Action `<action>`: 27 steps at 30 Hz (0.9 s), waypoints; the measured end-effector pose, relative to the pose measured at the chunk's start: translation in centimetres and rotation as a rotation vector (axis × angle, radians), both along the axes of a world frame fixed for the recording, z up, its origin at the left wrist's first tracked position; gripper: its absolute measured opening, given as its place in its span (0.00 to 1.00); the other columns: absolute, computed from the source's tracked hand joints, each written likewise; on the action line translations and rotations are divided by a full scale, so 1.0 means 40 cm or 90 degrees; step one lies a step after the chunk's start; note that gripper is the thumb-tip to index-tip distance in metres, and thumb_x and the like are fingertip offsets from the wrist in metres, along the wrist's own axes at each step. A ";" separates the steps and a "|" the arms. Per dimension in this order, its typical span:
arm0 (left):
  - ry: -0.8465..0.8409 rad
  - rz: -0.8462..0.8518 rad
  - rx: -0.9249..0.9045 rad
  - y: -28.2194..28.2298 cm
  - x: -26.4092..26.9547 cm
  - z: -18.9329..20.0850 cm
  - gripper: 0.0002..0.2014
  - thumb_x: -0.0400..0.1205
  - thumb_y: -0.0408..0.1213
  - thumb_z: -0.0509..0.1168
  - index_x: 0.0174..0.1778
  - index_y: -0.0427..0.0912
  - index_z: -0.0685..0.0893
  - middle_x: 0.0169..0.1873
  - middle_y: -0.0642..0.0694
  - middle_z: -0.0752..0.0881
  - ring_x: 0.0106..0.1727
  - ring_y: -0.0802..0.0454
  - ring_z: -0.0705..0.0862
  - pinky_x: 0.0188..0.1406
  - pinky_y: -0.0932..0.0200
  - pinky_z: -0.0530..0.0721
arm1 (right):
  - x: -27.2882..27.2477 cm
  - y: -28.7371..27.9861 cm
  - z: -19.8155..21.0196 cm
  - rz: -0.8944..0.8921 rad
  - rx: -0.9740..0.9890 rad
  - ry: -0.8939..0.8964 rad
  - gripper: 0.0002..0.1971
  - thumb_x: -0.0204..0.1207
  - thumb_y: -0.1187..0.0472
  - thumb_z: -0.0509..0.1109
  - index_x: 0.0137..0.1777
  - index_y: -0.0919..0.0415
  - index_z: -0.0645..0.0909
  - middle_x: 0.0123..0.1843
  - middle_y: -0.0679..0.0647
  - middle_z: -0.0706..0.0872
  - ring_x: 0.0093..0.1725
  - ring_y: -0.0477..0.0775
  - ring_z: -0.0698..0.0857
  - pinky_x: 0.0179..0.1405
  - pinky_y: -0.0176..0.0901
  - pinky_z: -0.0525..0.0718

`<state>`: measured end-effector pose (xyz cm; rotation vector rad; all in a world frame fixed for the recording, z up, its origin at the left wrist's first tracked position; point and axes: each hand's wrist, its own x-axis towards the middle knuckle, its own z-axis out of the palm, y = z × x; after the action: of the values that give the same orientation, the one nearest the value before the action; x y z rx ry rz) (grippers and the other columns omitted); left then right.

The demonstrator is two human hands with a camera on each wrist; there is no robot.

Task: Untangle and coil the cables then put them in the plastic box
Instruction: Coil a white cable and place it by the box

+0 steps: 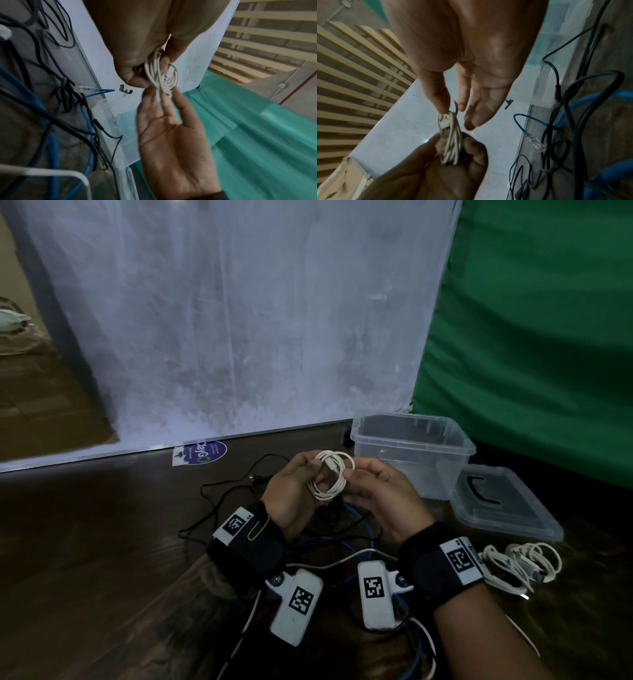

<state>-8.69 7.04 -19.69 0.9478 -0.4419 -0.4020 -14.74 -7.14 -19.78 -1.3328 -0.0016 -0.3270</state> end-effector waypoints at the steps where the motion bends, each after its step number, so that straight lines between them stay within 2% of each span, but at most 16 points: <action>1: 0.002 0.004 -0.006 0.001 0.000 0.001 0.10 0.86 0.28 0.52 0.60 0.32 0.75 0.26 0.47 0.78 0.27 0.52 0.77 0.38 0.54 0.73 | 0.000 -0.001 -0.002 -0.013 -0.019 0.015 0.08 0.78 0.67 0.72 0.56 0.63 0.87 0.46 0.60 0.91 0.43 0.54 0.89 0.43 0.42 0.87; 5: 0.000 0.012 0.020 0.003 0.004 -0.006 0.08 0.86 0.28 0.52 0.55 0.34 0.76 0.26 0.46 0.77 0.27 0.53 0.78 0.39 0.53 0.74 | 0.004 -0.004 -0.010 -0.034 -0.021 0.030 0.06 0.79 0.66 0.72 0.52 0.60 0.88 0.43 0.57 0.91 0.41 0.51 0.89 0.41 0.38 0.85; 8: -0.012 -0.007 0.034 0.002 0.002 -0.007 0.10 0.87 0.30 0.52 0.57 0.33 0.77 0.28 0.45 0.76 0.31 0.51 0.79 0.40 0.53 0.78 | 0.008 0.001 -0.007 -0.037 0.029 0.035 0.05 0.81 0.66 0.69 0.51 0.59 0.87 0.46 0.58 0.92 0.44 0.52 0.90 0.43 0.40 0.86; 12: -0.042 -0.010 0.067 -0.009 -0.009 -0.019 0.10 0.87 0.31 0.54 0.56 0.36 0.80 0.36 0.41 0.77 0.37 0.51 0.78 0.43 0.53 0.77 | 0.004 0.008 0.005 -0.020 0.118 0.029 0.08 0.82 0.71 0.64 0.48 0.64 0.84 0.43 0.63 0.93 0.41 0.55 0.92 0.39 0.43 0.89; 15: -0.080 0.003 0.082 -0.010 -0.004 -0.027 0.11 0.84 0.36 0.59 0.57 0.36 0.80 0.46 0.34 0.76 0.44 0.44 0.74 0.42 0.53 0.74 | -0.002 0.015 0.012 0.005 0.141 0.022 0.09 0.81 0.72 0.63 0.48 0.64 0.85 0.46 0.64 0.93 0.43 0.56 0.93 0.39 0.43 0.89; 17: -0.094 0.029 0.099 -0.009 0.001 -0.028 0.14 0.80 0.40 0.61 0.56 0.34 0.80 0.46 0.33 0.76 0.46 0.42 0.72 0.44 0.51 0.72 | -0.002 0.021 0.011 -0.006 0.075 0.017 0.11 0.81 0.69 0.65 0.48 0.60 0.89 0.49 0.61 0.93 0.47 0.55 0.92 0.45 0.45 0.88; 19: -0.105 0.060 0.113 -0.007 0.010 -0.038 0.11 0.80 0.40 0.62 0.50 0.36 0.83 0.40 0.34 0.77 0.41 0.43 0.73 0.42 0.52 0.71 | -0.002 0.025 0.005 -0.036 -0.023 0.023 0.11 0.81 0.66 0.67 0.48 0.57 0.92 0.48 0.55 0.93 0.48 0.51 0.90 0.49 0.43 0.85; 21: -0.119 0.088 0.149 -0.006 0.022 -0.046 0.07 0.83 0.37 0.62 0.43 0.39 0.83 0.33 0.40 0.79 0.34 0.49 0.74 0.37 0.55 0.71 | -0.001 0.023 0.004 -0.049 -0.063 0.031 0.11 0.81 0.63 0.68 0.45 0.54 0.92 0.45 0.52 0.93 0.46 0.48 0.88 0.48 0.43 0.81; 24: -0.185 0.099 0.224 -0.005 0.030 -0.040 0.09 0.84 0.38 0.61 0.38 0.41 0.79 0.27 0.48 0.79 0.29 0.55 0.73 0.32 0.59 0.71 | -0.004 0.024 0.007 -0.068 -0.108 0.007 0.06 0.80 0.60 0.72 0.44 0.53 0.90 0.44 0.49 0.92 0.44 0.44 0.87 0.47 0.40 0.81; 25: -0.210 0.101 0.248 -0.003 0.027 -0.034 0.10 0.86 0.37 0.60 0.38 0.40 0.78 0.26 0.48 0.77 0.28 0.55 0.72 0.32 0.59 0.71 | -0.005 0.029 0.010 -0.092 -0.149 -0.008 0.03 0.78 0.59 0.74 0.46 0.53 0.89 0.44 0.48 0.91 0.43 0.42 0.86 0.45 0.37 0.81; 27: -0.245 0.090 0.283 -0.002 0.020 -0.027 0.09 0.87 0.35 0.59 0.42 0.37 0.77 0.27 0.48 0.76 0.29 0.56 0.71 0.32 0.60 0.70 | -0.003 0.033 0.008 -0.139 -0.229 -0.033 0.08 0.76 0.59 0.77 0.54 0.52 0.88 0.48 0.47 0.89 0.42 0.39 0.85 0.42 0.30 0.81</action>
<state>-7.89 6.94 -20.78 1.4917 -0.6437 -0.1873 -14.86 -5.84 -19.46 -1.6844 0.0442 -0.5659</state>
